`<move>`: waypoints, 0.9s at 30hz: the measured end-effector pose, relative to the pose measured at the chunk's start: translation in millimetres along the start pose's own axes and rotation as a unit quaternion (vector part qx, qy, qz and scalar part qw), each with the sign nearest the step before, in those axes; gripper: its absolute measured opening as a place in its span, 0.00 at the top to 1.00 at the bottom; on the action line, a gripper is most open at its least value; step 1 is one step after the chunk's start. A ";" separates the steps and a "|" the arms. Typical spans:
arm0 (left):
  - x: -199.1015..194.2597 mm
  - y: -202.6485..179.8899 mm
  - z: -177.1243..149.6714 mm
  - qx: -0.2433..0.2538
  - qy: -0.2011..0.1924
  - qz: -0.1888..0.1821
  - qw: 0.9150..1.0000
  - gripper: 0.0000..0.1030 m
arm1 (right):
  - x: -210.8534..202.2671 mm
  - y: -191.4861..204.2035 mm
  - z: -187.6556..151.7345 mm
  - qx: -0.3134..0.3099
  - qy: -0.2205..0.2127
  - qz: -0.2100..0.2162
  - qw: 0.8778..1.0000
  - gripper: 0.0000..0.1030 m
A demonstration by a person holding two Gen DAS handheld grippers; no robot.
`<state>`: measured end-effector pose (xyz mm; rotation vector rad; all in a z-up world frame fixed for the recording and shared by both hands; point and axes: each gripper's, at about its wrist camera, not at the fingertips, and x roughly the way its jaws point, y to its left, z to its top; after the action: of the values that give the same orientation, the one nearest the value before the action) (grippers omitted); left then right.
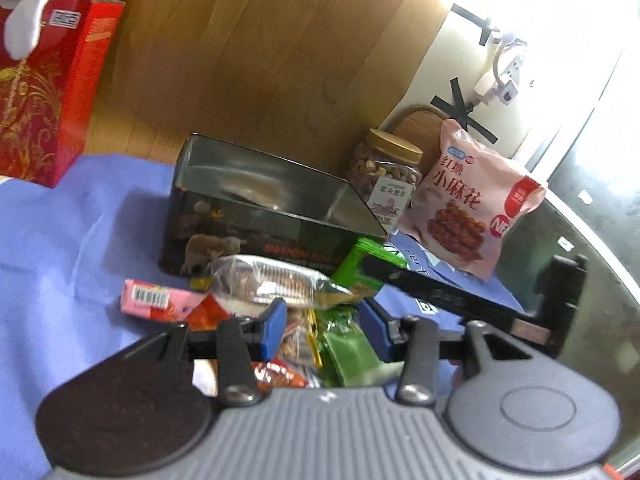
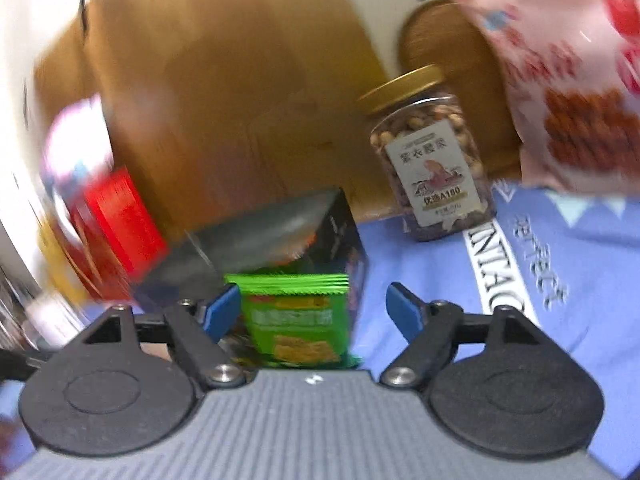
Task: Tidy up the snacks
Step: 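Move the left gripper over the green cracker packet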
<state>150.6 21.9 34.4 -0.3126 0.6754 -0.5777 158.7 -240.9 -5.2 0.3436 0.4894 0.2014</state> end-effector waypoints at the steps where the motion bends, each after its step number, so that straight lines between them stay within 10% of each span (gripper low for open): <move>1: -4.9 0.0 -2.7 0.002 -0.003 0.005 1.000 0.60 | 5.7 1.3 -1.7 -0.009 0.018 0.010 1.000 0.53; 3: -14.6 3.9 -6.6 -0.003 -0.009 0.011 1.000 0.60 | 0.7 6.0 -5.0 -0.002 0.027 0.029 0.999 0.71; 9: -32.0 24.9 -18.5 -0.036 -0.012 0.021 0.999 0.60 | -56.9 62.3 -54.1 -0.151 0.004 0.048 0.987 0.77; 16: -25.2 21.1 -35.3 -0.031 0.012 0.007 0.999 0.54 | -98.2 65.8 -111.1 -0.166 0.063 0.076 0.981 0.57; 27: 8.3 -20.4 -58.3 0.020 0.076 -0.035 0.996 0.43 | -113.8 38.3 -99.3 -0.117 0.046 0.037 0.991 0.50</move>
<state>109.0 -4.4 -3.8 -0.2581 0.8017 -0.6862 7.5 -209.1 -24.9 0.1238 0.5376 0.3448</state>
